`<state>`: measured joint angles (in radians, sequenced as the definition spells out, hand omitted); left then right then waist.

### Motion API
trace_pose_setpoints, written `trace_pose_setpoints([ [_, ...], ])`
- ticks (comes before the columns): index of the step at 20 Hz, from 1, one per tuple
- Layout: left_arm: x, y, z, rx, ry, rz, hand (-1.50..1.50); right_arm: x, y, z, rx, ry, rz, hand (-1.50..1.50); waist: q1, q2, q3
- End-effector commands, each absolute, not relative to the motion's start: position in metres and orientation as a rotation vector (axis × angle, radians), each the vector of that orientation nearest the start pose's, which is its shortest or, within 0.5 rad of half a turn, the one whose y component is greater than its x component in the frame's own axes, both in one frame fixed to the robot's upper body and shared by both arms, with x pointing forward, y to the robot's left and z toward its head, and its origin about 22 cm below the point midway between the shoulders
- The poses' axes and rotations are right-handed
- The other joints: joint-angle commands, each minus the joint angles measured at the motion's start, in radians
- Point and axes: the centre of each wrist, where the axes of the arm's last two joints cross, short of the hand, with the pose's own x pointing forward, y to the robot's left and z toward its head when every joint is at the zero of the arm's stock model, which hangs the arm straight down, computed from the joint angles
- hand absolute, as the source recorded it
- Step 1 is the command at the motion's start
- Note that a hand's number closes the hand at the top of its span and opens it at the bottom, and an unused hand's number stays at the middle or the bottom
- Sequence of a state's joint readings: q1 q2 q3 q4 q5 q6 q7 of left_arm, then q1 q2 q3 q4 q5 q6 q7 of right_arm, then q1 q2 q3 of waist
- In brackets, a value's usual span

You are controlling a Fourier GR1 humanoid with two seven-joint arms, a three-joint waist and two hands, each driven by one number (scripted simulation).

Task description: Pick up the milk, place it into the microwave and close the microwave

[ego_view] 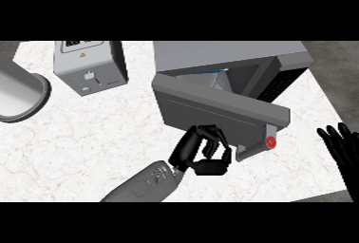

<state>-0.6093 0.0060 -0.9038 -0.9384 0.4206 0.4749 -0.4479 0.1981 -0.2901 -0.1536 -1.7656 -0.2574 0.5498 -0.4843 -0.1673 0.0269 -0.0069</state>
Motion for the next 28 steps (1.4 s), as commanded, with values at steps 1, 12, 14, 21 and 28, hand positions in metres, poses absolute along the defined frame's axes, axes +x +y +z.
trace_pose_setpoints([
  [1, 0.279, 0.013, -0.016, -0.293, -1.836, -0.432, 1.5, 0.198, -0.336, 0.06, 0.353, -2.066, 0.4, -1.5, -0.016, 0.005, -0.001],
  [12, 0.319, 0.007, 0.019, -0.106, -1.839, -0.206, -1.5, 0.211, -0.351, 0.094, 0.34, -2.114, 0.453, -1.5, -0.076, 0.022, 0.001],
  [14, 0.324, 0.007, 0.019, -0.062, -1.805, -0.2, -1.5, 0.214, -0.358, 0.113, 0.277, -2.145, 0.519, -1.5, -0.1, 0.023, 0.002],
  [21, 0.333, 0.005, 0.037, -0.038, -1.815, -0.049, -1.5, 0.223, -0.377, 0.174, -0.104, -2.265, 0.731, 1.5, -0.093, 0.035, 0.001],
  [28, 0.335, 0.008, 0.035, -0.027, -1.794, 0.022, -1.5, 0.227, -0.379, 0.188, -0.18, -2.28, 0.778, 1.5, -0.095, 0.047, 0.002],
])
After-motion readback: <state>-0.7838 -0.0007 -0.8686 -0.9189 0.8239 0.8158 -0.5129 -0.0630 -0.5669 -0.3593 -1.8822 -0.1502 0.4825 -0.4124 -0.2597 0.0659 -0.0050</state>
